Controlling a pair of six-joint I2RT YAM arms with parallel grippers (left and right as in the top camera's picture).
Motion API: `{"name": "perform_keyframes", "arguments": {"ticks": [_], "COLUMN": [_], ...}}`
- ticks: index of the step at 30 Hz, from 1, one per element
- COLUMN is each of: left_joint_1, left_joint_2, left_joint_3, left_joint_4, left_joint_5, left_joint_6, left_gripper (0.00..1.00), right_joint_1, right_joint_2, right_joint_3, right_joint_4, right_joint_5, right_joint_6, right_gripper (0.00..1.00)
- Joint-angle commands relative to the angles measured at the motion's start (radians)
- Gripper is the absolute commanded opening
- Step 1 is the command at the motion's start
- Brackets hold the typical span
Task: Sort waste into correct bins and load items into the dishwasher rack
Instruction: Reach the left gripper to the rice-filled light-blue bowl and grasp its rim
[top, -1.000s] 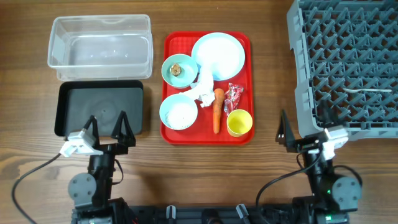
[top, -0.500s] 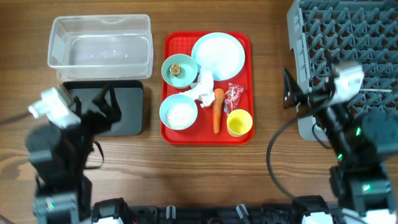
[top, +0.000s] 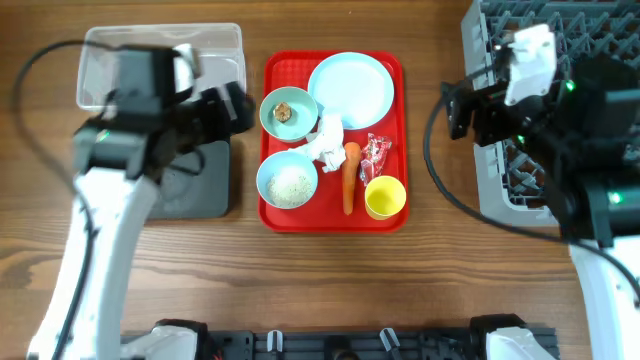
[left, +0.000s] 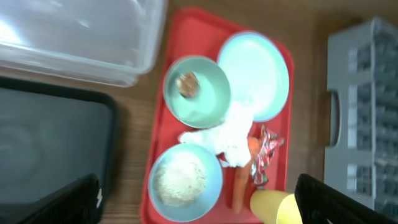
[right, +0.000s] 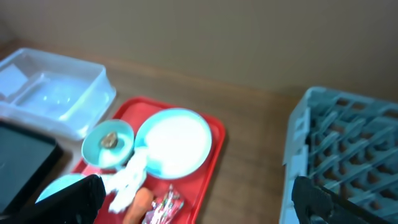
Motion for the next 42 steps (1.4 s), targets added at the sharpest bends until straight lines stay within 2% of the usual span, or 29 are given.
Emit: {"name": "perform_keyframes", "arguments": {"ticks": [1, 6, 8, 10, 16, 20, 22, 25, 27, 35, 42], "left_joint_1": [-0.064, -0.111, -0.137, -0.178, -0.367, -0.467, -0.509, -0.554, -0.566, -0.551, -0.549], "left_joint_2": [0.107, 0.212, 0.250, 0.287, 0.378, 0.432, 0.466, 0.510, 0.527, 0.531, 0.534], "left_joint_3": [0.021, 0.021, 0.021, 0.021, 0.020, 0.005, 0.000, -0.001, -0.002, -0.002, -0.012], "left_joint_4": [0.015, 0.015, 0.013, -0.002, -0.059, -0.065, -0.065, -0.070, -0.079, -0.065, -0.037], "left_joint_5": [0.058, 0.094, 0.094, 0.061, -0.127, -0.132, -0.143, -0.202, -0.260, -0.322, -0.375], "left_joint_6": [-0.026, -0.024, 0.026, 0.035, -0.036, -0.040, -0.040, -0.044, -0.091, -0.128, -0.150], "left_gripper": [1.00, 0.98, 0.72, 0.66, 0.64, 0.52, 0.50, 0.46, 0.42, 0.39, 0.47], "right_joint_1": [0.002, 0.001, 0.001, 0.001, 0.001, 0.002, 0.001, 0.001, 0.001, 0.001, 0.001], "right_joint_2": [0.044, 0.100, 0.124, 0.150, 0.204, 0.211, 0.211, 0.211, 0.211, 0.211, 0.211], "right_joint_3": [0.019, 0.019, 0.018, 0.018, 0.018, 0.018, 0.018, 0.018, 0.018, 0.018, 0.018], "right_joint_4": [-0.023, -0.071, -0.083, -0.087, -0.089, -0.092, -0.095, -0.100, -0.108, -0.105, -0.105], "right_joint_5": [-0.043, -0.042, -0.034, -0.026, -0.027, -0.027, -0.027, -0.027, -0.026, -0.027, -0.026], "right_joint_6": [-0.017, -0.020, -0.021, -0.021, -0.020, -0.020, -0.020, -0.021, -0.021, -0.021, -0.021], "right_gripper": [1.00, 1.00, 1.00, 1.00, 0.98, 0.93, 0.93, 0.92, 0.92, 0.92, 0.92]}}
